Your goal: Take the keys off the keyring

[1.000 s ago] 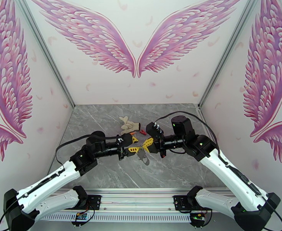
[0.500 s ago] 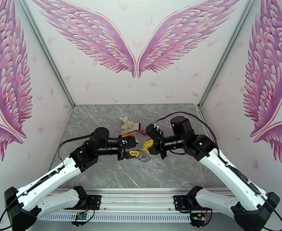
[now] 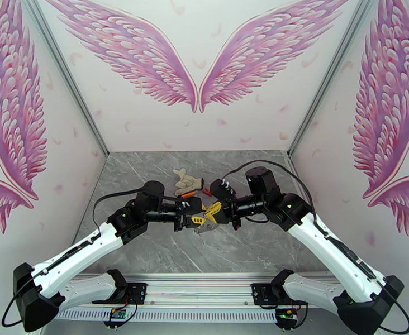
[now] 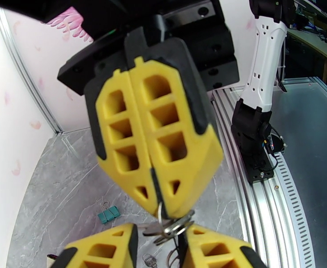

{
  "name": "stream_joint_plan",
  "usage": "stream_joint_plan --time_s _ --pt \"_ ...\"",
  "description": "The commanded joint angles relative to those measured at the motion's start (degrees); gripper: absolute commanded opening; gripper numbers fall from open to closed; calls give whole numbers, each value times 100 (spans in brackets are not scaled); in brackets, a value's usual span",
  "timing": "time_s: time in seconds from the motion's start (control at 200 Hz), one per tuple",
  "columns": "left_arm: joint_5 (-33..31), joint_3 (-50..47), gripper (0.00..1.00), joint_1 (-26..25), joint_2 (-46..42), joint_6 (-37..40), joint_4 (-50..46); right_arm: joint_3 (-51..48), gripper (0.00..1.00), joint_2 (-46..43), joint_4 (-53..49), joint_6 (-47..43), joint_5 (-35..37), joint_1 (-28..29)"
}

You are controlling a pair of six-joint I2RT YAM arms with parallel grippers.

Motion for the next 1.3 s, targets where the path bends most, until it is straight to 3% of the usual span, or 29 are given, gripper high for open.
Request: stream_joint_plan --time_s 0.0,0.19,0.505,0.99,1.295 --pt "-297 -177 33 -18 -292 -153 213 174 0 -72 -56 -73 -10 42" --pt "-464 -422 31 -10 -474 -297 539 177 0 -92 15 -20 -13 40" --pt "19 -105 30 -18 -152 -171 259 184 0 -99 17 -18 -19 38" --pt "337 13 36 -18 -14 -193 98 177 0 -73 38 -54 -31 36" --pt "129 -137 28 -18 -53 -550 551 143 0 -96 77 -57 69 39"
